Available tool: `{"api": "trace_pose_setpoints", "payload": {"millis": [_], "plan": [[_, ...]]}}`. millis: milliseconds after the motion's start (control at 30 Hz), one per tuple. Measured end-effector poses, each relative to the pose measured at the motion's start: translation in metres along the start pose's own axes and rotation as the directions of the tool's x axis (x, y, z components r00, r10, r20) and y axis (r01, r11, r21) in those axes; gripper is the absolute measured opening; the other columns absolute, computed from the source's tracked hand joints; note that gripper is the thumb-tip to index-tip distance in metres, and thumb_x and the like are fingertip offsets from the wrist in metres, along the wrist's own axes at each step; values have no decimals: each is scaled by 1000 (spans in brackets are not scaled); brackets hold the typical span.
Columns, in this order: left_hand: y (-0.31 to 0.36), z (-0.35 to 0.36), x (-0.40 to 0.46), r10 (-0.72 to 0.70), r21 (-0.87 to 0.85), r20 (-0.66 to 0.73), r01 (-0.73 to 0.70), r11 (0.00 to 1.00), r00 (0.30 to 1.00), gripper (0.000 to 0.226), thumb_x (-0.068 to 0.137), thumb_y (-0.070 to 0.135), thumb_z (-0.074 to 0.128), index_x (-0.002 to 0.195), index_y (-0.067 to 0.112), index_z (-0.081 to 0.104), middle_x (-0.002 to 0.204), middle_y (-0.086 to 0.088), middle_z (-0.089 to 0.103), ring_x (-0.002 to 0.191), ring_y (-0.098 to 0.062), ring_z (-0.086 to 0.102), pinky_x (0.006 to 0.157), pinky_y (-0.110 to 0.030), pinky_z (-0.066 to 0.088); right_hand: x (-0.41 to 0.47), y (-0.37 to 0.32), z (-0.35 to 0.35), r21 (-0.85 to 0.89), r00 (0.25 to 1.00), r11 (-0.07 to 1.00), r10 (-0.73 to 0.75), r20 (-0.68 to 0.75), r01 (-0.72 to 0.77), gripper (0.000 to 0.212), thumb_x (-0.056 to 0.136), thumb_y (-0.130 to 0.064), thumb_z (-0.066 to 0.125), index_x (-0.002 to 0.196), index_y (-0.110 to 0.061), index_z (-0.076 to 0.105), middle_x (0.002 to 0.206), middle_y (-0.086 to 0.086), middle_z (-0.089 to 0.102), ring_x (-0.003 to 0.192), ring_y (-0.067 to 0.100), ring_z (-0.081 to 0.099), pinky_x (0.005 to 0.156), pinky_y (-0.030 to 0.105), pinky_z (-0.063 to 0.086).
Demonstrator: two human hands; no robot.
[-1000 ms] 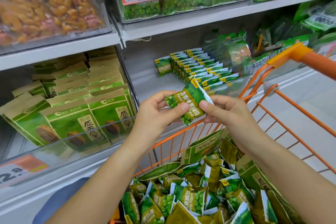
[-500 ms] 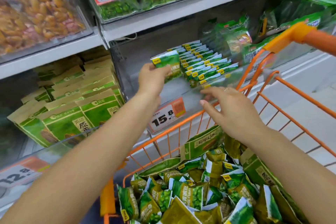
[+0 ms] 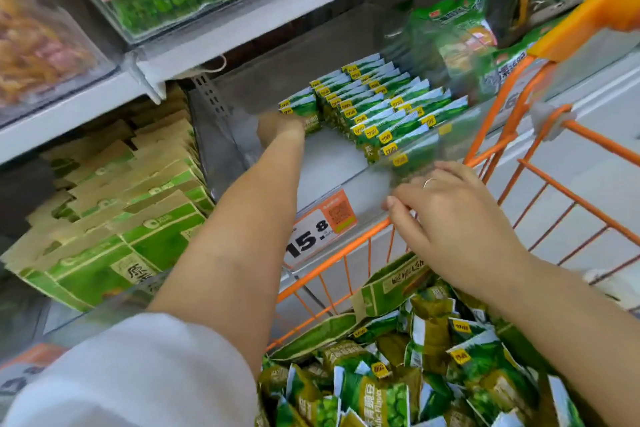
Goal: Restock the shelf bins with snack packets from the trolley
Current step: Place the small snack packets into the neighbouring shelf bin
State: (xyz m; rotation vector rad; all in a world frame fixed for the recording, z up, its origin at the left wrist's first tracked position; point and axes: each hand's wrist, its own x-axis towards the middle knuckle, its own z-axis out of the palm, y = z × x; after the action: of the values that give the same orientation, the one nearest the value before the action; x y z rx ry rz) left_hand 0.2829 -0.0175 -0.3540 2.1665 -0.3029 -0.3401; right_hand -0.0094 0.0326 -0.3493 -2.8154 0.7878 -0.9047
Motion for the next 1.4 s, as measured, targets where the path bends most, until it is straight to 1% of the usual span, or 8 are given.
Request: {"api": "trace_pose_setpoints", "payload": {"millis": [433, 733, 900, 1033, 1100, 1200, 1300, 1400], "plan": [[-13, 15, 18, 0, 58, 29, -2, 998, 1000, 33, 79, 16, 70, 109, 4, 64, 102, -13, 69, 99, -26, 67, 70, -33, 52, 5, -4, -3, -30, 999, 999, -20, 45, 22, 46, 93, -32, 30, 72, -18, 69, 59, -2, 59, 64, 23, 58, 92, 34, 32], [-14, 20, 23, 86, 292, 23, -89, 952, 996, 39, 85, 24, 69, 115, 3, 55, 116, -12, 64, 104, -28, 62, 65, -28, 39, 5, -3, -4, -2, 997, 999, -45, 61, 46, 45, 94, -32, 30, 74, -18, 68, 61, -2, 58, 66, 22, 57, 92, 34, 33], [3, 10, 15, -48, 13, -24, 49, 999, 999, 56, 80, 23, 63, 131, 8, 48, 123, -9, 60, 106, -27, 61, 82, -32, 53, 10, -4, -18, 141, 996, 987, -77, 36, 72, 35, 91, -37, 39, 89, -17, 68, 81, -1, 63, 80, 23, 57, 80, 32, 32], [49, -19, -40, 117, -345, 32, -99, 934, 993, 21, 88, 15, 54, 107, 10, 59, 95, -1, 55, 87, -19, 57, 74, -26, 52, 16, -17, -40, 334, 986, 940, -112, 125, 64, 31, 90, -42, 47, 65, -24, 52, 59, -10, 48, 58, 15, 49, 53, 32, 38], [58, -42, -88, 318, -371, 65, -273, 887, 946, 11, 83, 9, 59, 92, 15, 57, 88, -1, 57, 81, -16, 55, 64, -20, 47, 14, -22, -45, 253, 906, 967, -122, 406, 17, 39, 91, -45, 51, 60, -22, 53, 58, -4, 57, 61, 18, 54, 55, 30, 41], [27, -79, -158, 668, -252, 227, -620, 743, 708, 22, 83, 10, 61, 103, 20, 63, 101, 7, 63, 92, -5, 57, 76, -13, 45, 1, -19, -36, 10, 650, 994, -77, 756, 107, 28, 90, -39, 57, 78, -18, 70, 78, 3, 67, 77, 20, 61, 68, 32, 51], [-27, -104, -205, 819, -149, 291, -822, 550, 495, 23, 85, 14, 56, 105, 18, 66, 105, 11, 62, 98, -5, 56, 86, -18, 43, -15, -15, -17, -48, 384, 988, -11, 923, 145, 28, 88, -29, 63, 109, -11, 69, 97, 6, 68, 95, 25, 63, 74, 34, 51], [-58, -102, -210, 867, -118, 352, -902, 415, 353, 20, 88, 14, 52, 101, 14, 67, 99, 6, 62, 89, -12, 56, 84, -34, 45, -24, -10, -4, 8, 287, 1000, -13, 958, 20, 40, 83, -28, 72, 120, -14, 62, 80, -9, 57, 88, 18, 56, 64, 26, 43]]}}
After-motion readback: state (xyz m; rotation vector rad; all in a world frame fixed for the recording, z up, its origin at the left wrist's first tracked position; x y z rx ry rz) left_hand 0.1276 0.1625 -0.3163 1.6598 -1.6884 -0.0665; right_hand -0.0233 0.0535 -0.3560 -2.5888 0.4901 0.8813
